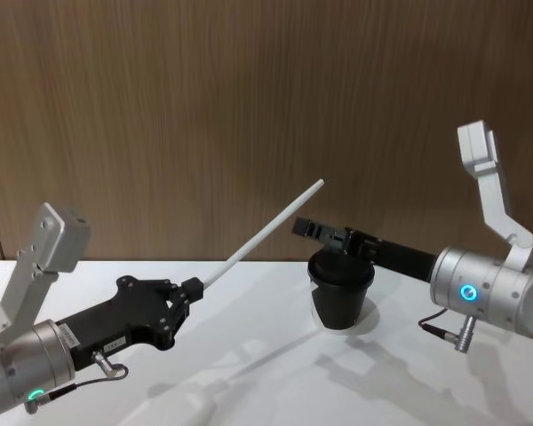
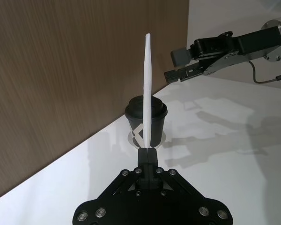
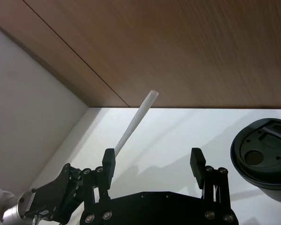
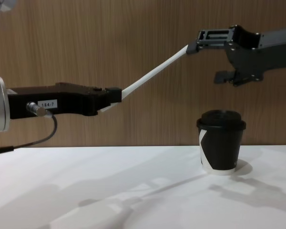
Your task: Pick up the straw with one hand, pass it to the other hand, and insert it into the cup.
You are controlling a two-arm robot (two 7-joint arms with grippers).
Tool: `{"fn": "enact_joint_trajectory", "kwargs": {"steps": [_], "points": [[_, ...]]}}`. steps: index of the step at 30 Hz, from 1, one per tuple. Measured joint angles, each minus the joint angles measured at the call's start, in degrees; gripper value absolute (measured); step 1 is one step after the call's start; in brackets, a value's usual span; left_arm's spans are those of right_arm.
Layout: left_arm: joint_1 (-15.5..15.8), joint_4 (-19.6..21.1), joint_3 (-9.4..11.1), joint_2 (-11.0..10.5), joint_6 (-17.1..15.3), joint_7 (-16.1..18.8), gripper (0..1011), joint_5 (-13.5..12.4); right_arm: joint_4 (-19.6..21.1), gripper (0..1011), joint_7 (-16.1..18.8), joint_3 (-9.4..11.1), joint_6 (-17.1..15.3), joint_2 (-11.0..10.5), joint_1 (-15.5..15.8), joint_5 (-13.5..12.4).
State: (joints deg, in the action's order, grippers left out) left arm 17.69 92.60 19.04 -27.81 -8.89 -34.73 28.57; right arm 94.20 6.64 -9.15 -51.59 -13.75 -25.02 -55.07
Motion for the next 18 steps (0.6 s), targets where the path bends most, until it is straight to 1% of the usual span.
{"fn": "enact_joint_trajectory", "kwargs": {"steps": [18], "points": [[0.0, 0.0, 0.0, 0.0, 0.0, 0.0, 0, 0.0, -2.2, 1001, -1.1, -1.9, 1.2, 1.2, -1.8, 0.3]]}}
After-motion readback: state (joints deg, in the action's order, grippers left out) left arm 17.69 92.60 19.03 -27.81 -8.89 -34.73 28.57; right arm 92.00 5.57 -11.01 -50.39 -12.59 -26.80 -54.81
